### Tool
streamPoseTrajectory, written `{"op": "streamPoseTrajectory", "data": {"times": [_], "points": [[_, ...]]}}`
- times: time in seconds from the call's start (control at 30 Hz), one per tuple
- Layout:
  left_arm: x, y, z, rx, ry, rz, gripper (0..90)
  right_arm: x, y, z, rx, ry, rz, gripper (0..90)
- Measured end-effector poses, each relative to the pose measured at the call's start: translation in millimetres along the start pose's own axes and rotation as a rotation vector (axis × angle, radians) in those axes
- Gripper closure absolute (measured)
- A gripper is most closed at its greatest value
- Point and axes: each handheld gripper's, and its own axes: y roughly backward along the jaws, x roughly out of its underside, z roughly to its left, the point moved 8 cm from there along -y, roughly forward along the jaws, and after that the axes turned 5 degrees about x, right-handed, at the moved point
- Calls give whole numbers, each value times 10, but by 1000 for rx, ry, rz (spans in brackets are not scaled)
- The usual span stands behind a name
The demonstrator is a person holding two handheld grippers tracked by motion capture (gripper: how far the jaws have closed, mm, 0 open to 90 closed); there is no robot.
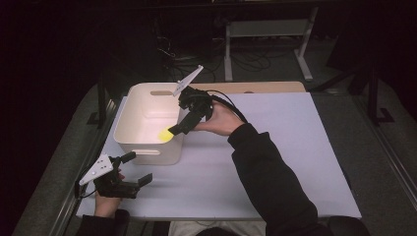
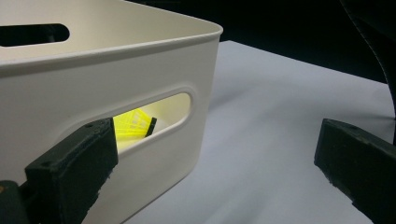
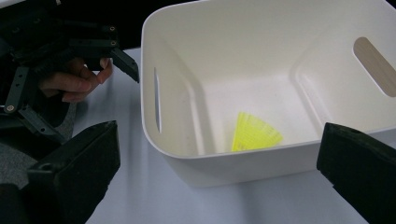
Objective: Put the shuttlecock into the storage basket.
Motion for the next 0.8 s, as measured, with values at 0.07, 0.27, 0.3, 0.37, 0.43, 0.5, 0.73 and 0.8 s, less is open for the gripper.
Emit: {"op": "streamPoseTrajectory", "data": {"times": [0.07,0.27,0.3,0.37,0.43,0.5,0.73,0.8], "points": [[0,-1,1,0,0,0,0,21,17,1,5,-1,-2,0],[3,-2,1,-2,2,3,0,105,71,-20,13,-11,-20,0],[3,-2,2,-2,2,3,0,123,81,-26,16,-11,-19,0],[2,-2,1,-3,3,2,0,153,99,-38,20,-13,-27,0],[3,-2,2,-3,3,3,0,185,119,-47,25,-17,-31,0],[3,-2,2,-3,3,3,0,218,144,-58,30,-23,-36,0],[6,0,4,-4,0,7,0,312,223,-95,39,-38,-46,0],[6,0,4,-4,1,7,0,332,240,-105,42,-39,-49,0]]}}
